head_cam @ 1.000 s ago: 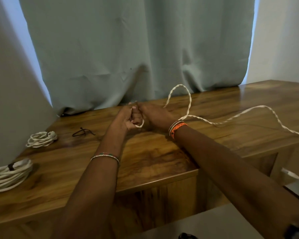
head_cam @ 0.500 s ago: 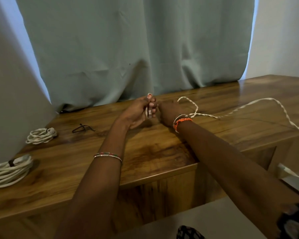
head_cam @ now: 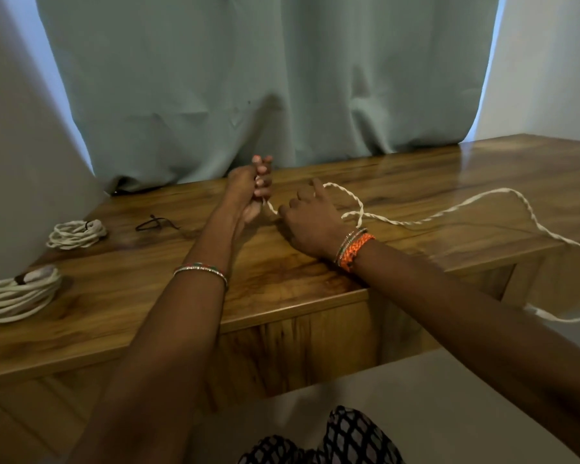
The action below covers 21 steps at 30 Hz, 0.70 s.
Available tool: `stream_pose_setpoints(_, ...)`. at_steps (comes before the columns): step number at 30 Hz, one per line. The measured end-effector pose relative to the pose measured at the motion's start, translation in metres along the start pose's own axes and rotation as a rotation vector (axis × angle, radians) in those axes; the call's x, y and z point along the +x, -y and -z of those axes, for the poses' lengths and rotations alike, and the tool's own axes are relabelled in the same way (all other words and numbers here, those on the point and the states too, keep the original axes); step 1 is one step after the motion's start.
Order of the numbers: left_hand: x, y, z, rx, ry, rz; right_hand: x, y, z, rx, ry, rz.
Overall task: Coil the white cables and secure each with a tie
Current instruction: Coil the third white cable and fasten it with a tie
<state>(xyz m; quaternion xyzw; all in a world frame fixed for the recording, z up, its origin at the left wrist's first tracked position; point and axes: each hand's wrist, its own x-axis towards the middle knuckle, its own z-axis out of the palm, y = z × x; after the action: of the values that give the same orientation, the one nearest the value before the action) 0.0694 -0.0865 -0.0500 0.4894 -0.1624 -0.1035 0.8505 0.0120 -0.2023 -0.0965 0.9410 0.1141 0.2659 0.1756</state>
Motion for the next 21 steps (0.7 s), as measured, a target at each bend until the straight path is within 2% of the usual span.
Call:
stream_pose_setpoints(2, 0.000, -0.001, -0.004, -0.133, 0.018, 0.044, -0.001, 0.003, 0.002, 0.025, 0.046, -0.005)
stream_pose_setpoints(4, 0.000, 0.003, 0.000, -0.060, 0.011, 0.042, -0.002, 0.007, 0.004, 0.090, 0.040, 0.058)
stream_pose_setpoints(6, 0.000, 0.010, 0.011, 0.115, -0.002, 0.061, -0.006, 0.009, 0.010, 0.132, -0.032, 0.116)
stream_pose_setpoints(8, -0.001, 0.017, 0.018, 0.398, -0.039, 0.074, -0.007, 0.005, 0.019, 0.191, -0.104, 0.156)
stream_pose_setpoints(11, -0.002, 0.025, 0.022, 0.637, -0.093, -0.001, -0.002, 0.004, 0.033, 0.529, -0.072, 0.179)
stream_pose_setpoints(13, -0.004, 0.024, 0.023, 0.651, -0.096, -0.023, 0.004, 0.004, 0.043, 0.751, -0.049, 0.182)
stream_pose_setpoints(15, -0.008, 0.021, 0.021, 0.587, -0.090, -0.012, 0.009, 0.000, 0.049, 0.805, -0.092, 0.207)
stream_pose_setpoints(18, -0.007, 0.018, 0.012, 0.556, 0.000, -0.116, 0.020, -0.018, 0.046, 0.884, -0.193, 0.148)
stream_pose_setpoints(21, -0.008, 0.016, 0.007, 0.470, 0.072, 0.043, 0.031, -0.038, 0.037, 0.820, -0.335, 0.046)
